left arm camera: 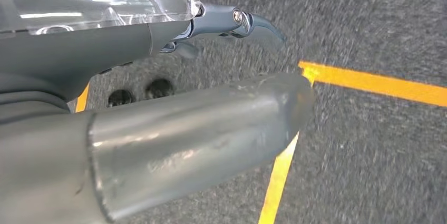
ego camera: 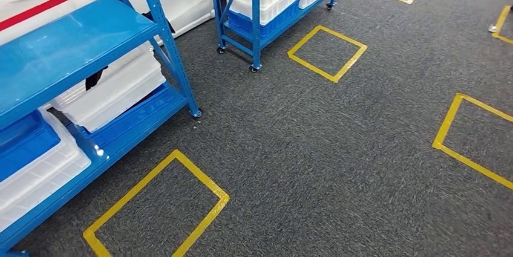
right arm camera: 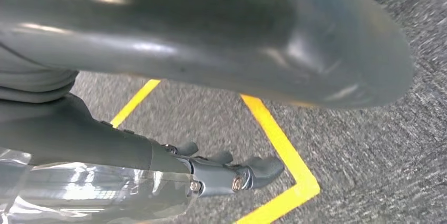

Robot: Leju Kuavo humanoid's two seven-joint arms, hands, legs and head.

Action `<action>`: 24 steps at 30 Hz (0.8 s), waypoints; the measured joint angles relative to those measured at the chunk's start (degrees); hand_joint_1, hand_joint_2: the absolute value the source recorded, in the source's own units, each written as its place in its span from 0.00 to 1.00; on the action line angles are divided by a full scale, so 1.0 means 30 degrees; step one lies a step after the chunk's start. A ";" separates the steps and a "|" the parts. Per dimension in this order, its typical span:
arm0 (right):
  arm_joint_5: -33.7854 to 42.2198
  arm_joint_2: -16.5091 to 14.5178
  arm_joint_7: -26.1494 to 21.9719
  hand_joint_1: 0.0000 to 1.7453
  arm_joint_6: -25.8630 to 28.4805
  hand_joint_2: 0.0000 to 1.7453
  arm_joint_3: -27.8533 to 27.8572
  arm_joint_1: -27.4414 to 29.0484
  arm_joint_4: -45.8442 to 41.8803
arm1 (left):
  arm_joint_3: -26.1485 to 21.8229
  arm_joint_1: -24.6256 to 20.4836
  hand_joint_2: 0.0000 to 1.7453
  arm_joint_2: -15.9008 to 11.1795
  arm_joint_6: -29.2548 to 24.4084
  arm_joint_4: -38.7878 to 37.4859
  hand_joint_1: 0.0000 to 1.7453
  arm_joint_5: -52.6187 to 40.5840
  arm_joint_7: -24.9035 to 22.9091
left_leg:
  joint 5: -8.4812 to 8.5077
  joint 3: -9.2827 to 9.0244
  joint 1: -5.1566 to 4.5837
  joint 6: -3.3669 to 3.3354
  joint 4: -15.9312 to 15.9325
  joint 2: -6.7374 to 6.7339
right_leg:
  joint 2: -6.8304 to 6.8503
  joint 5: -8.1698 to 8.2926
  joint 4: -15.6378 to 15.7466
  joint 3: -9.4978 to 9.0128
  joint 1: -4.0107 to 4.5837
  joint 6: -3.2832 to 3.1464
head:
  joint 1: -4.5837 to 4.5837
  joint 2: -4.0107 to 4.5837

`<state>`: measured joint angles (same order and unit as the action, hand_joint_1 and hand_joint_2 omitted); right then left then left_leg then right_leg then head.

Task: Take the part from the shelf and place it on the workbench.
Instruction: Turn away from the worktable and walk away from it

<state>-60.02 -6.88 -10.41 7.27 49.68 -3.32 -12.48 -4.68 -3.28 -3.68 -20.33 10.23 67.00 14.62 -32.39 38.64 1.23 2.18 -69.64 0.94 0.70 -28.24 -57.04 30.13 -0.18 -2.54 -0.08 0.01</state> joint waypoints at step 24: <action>-0.0333 -0.0007 -0.0590 0.00 0.0137 0.00 0.0007 -0.0146 0.0000 | -0.0022 -0.0028 0.00 -0.0166 0.0051 0.0015 0.00 -0.0769 0.0007 | 0.2390 -0.2040 0.0015 -0.0386 0.4056 0.1838 | -0.1721 -0.0221 -0.0418 0.0045 -0.0314 0.0909 | 0.0179 0.0000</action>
<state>-61.02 -6.91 -12.19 7.68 49.70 -3.76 -12.48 -4.75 -3.36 -4.17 -20.17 10.27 64.70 14.64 -25.22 32.52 1.27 1.02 -57.47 6.45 -4.46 -28.90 -58.30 30.27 -1.12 0.19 0.45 0.01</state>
